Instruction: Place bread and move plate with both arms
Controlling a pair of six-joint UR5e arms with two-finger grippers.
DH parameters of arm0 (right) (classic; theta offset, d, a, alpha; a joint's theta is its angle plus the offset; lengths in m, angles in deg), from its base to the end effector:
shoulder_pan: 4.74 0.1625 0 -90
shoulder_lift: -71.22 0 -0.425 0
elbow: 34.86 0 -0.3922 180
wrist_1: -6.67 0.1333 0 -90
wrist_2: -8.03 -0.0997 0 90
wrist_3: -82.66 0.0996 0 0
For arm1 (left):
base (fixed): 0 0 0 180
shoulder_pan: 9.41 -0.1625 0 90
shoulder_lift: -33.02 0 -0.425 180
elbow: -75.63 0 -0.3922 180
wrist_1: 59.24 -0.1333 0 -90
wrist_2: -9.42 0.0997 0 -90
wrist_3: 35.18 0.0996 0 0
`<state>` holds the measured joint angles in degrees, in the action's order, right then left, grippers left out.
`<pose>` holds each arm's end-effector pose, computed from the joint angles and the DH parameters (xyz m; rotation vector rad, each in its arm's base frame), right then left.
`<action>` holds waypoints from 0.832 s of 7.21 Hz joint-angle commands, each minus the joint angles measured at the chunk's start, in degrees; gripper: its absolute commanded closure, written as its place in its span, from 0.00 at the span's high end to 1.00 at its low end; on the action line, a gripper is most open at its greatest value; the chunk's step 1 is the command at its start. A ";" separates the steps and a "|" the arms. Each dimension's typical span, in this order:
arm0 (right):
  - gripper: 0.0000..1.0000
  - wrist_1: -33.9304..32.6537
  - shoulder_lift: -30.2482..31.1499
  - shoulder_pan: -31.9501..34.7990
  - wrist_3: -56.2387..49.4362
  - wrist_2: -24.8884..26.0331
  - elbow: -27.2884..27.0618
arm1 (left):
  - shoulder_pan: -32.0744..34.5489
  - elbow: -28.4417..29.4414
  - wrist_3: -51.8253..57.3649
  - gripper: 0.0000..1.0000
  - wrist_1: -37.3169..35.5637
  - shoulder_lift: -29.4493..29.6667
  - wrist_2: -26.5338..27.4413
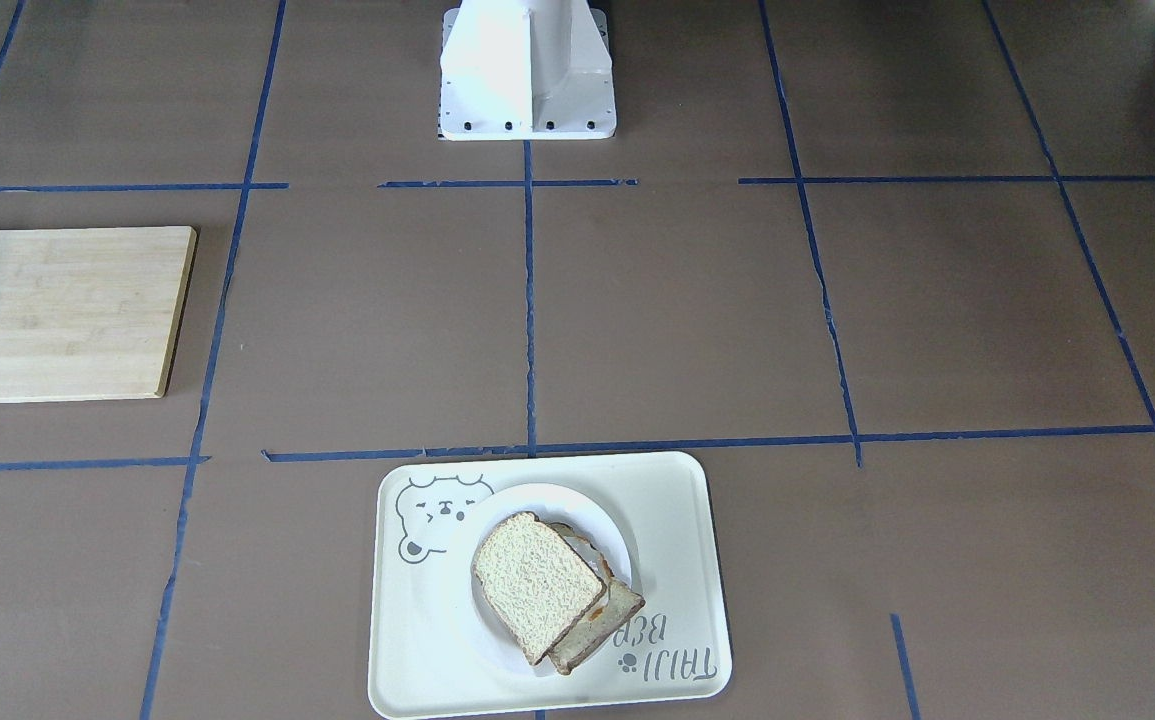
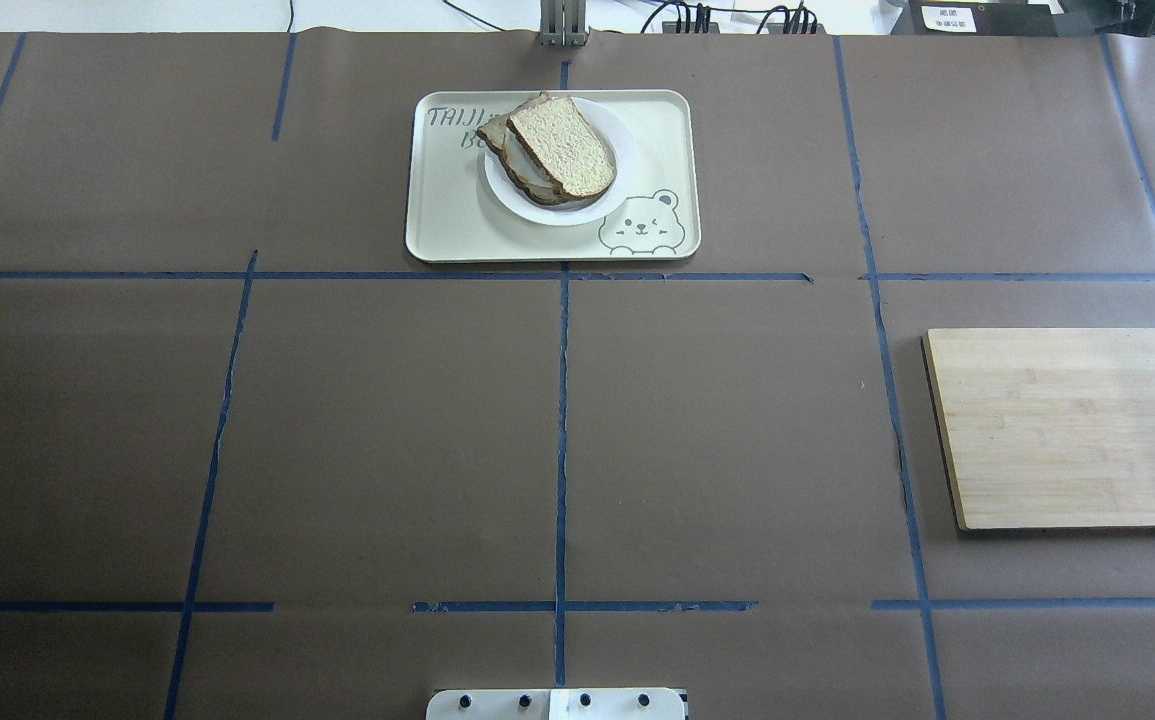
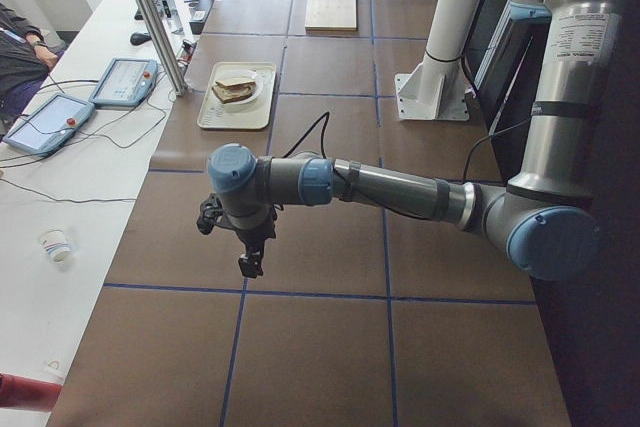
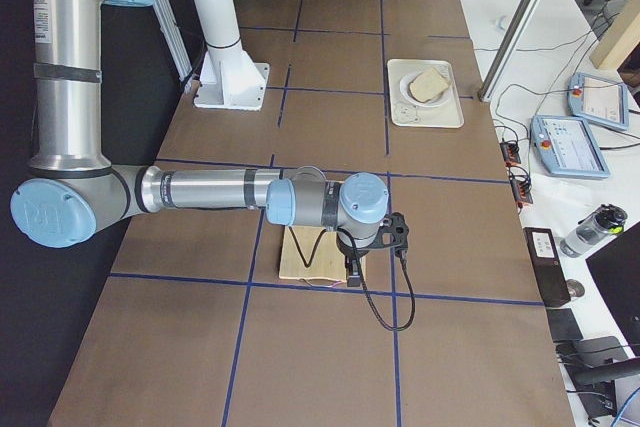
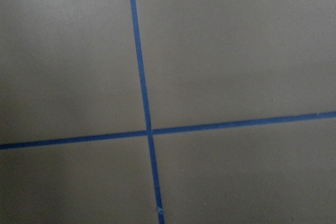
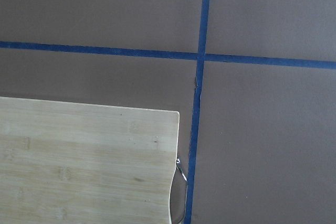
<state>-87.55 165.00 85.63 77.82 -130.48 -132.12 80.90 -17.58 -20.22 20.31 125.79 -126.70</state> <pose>0.0617 -0.4619 0.6300 0.0264 -0.8465 -0.0678 -0.0642 -0.5043 0.6227 0.0339 0.8088 0.2102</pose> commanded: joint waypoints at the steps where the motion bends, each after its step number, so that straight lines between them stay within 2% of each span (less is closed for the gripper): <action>1: 1.00 0.00 0.08 -0.02 0.01 -0.10 -0.03 | 0.83 1.37 2.53 1.00 4.29 -4.78 -1.61; 6: 1.00 0.00 -0.01 0.07 0.01 0.34 -0.03 | 0.83 1.02 0.59 1.00 4.21 -5.75 0.40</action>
<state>-87.55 165.00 85.69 77.83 -130.25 -132.15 81.74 -16.27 -19.38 24.52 120.46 -127.41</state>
